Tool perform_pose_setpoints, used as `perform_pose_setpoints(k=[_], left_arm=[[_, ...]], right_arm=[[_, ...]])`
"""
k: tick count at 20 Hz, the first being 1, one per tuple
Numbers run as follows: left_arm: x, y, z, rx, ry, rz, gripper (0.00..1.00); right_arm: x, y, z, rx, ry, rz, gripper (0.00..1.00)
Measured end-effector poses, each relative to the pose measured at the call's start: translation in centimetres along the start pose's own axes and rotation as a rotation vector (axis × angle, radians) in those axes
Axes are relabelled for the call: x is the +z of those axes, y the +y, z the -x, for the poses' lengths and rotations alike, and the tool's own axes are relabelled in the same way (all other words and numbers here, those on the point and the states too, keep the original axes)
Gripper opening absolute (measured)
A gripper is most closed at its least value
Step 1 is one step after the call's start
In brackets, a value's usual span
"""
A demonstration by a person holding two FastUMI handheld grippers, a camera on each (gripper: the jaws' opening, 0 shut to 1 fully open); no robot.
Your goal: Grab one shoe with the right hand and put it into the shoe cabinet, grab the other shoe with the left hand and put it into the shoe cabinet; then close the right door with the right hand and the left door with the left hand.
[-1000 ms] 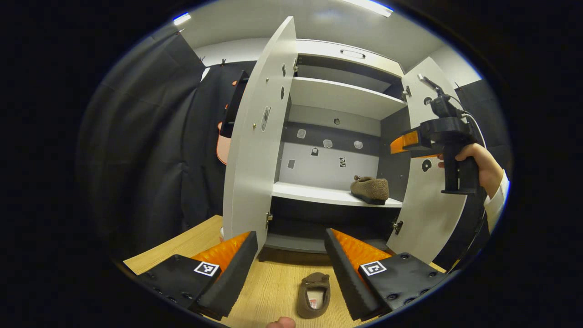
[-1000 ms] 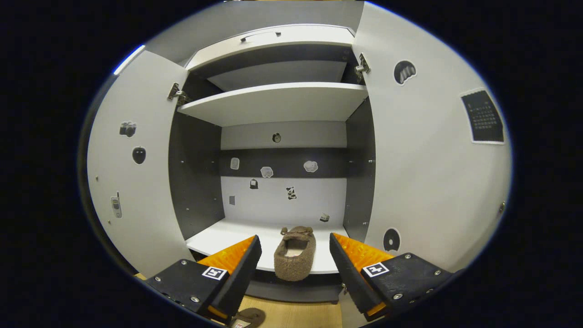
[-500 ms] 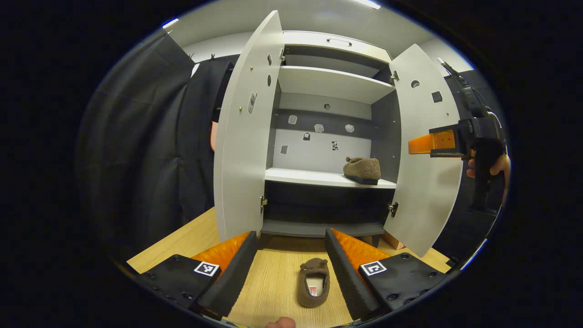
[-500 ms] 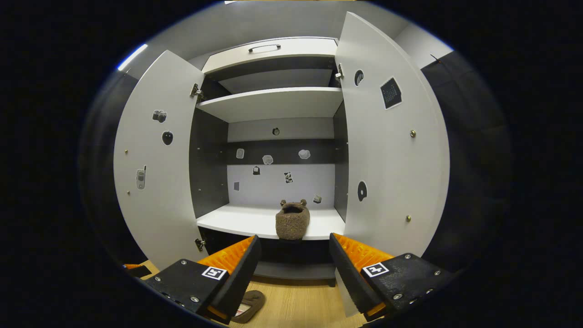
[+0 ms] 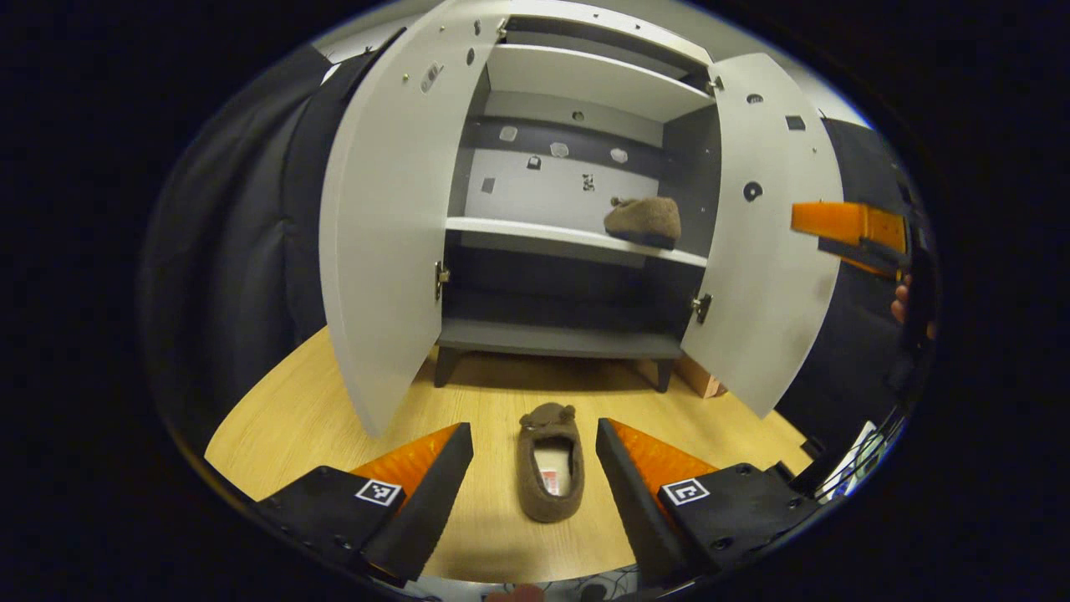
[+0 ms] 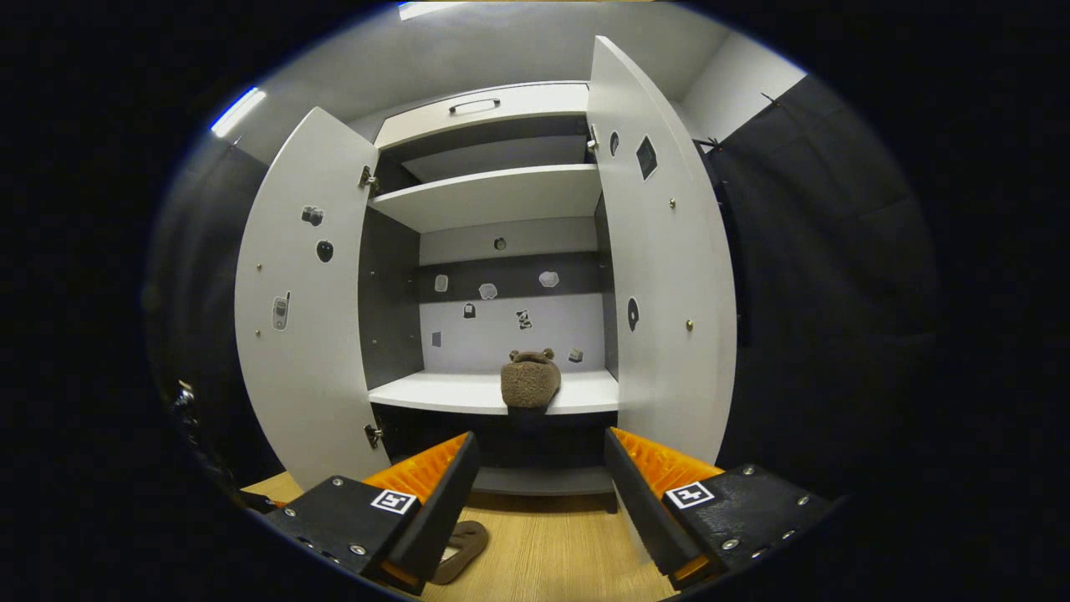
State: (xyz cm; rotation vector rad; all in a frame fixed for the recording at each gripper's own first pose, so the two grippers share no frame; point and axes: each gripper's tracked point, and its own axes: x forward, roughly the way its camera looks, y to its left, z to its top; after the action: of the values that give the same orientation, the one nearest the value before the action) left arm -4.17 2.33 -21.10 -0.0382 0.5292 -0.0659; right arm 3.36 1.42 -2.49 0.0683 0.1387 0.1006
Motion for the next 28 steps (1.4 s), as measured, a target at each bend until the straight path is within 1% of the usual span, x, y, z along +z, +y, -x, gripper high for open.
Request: perform_pose_setpoints(k=[3, 4, 5, 6, 7, 10, 11, 12, 15, 17, 19, 22, 23, 24, 25, 26, 28], left_arm=[[-3.6, 0.5, -3.0, -0.009, 0.088, -0.055, 0.97], [-4.3, 0.8, -4.3, -0.008, 0.107, -0.072, 0.99], [-5.2, 1.1, -5.6, -0.006, 0.136, -0.090, 0.95], [-5.8, 1.3, -6.9, -0.008, 0.158, -0.102, 0.95], [-6.4, 1.4, -8.2, -0.015, 0.180, -0.100, 0.99], [-8.9, 2.0, -11.3, -0.012, 0.260, -0.105, 0.98], [-9.4, 2.4, -12.4, -0.004, 0.277, -0.114, 1.00], [-9.9, 2.5, -13.3, 0.004, 0.291, -0.113, 0.98], [-11.4, 2.7, -16.3, 0.000, 0.340, -0.091, 0.98], [-11.7, 2.7, -18.3, -0.004, 0.346, -0.125, 0.98], [-11.7, 2.6, -20.4, -0.009, 0.328, -0.132, 0.98], [-11.4, 2.3, -21.8, -0.027, 0.296, -0.079, 0.98], [-11.5, 1.9, -21.8, -0.055, 0.290, -0.056, 0.98], [-11.5, 1.3, -21.7, -0.077, 0.284, -0.027, 0.90], [-11.4, 1.0, -21.7, -0.097, 0.280, -0.009, 0.80], [-11.3, 0.6, -21.6, -0.112, 0.271, 0.001, 0.64], [-10.8, 1.2, -21.4, -0.071, 0.248, -0.028, 0.34]], right_arm=[[-0.8, -0.3, 0.8, -0.010, 0.010, -0.002, 0.93], [-1.0, -0.3, 1.0, -0.009, 0.009, -0.002, 0.93], [-1.2, -0.4, 1.2, -0.009, 0.009, 0.001, 0.93], [-1.3, -0.4, 1.3, -0.008, 0.008, 0.005, 0.93], [-1.4, -0.4, 1.4, -0.006, 0.010, 0.007, 0.93], [-1.9, -0.5, 1.2, -0.003, 0.032, -0.012, 0.93], [-2.0, -0.4, 1.1, 0.002, 0.039, -0.022, 0.93], [-2.0, -0.1, 0.9, 0.008, 0.042, -0.028, 0.93], [-1.5, 0.1, 0.8, 0.011, 0.026, -0.020, 0.93], [-1.5, 0.3, 0.9, 0.012, 0.027, -0.017, 0.93], [-1.7, 0.0, 0.7, 0.005, 0.038, -0.014, 0.93], [-1.8, -0.8, 0.8, -0.020, 0.041, -0.006, 0.93], [-1.7, -0.9, 0.8, -0.025, 0.040, -0.003, 0.92], [-1.7, -1.0, 0.9, -0.026, 0.039, 0.000, 0.92], [-1.8, -1.0, 0.8, -0.027, 0.040, 0.003, 0.93], [-1.9, -1.0, 0.7, -0.023, 0.046, 0.005, 0.93], [-2.2, -0.6, 0.5, -0.008, 0.052, 0.003, 0.93]])
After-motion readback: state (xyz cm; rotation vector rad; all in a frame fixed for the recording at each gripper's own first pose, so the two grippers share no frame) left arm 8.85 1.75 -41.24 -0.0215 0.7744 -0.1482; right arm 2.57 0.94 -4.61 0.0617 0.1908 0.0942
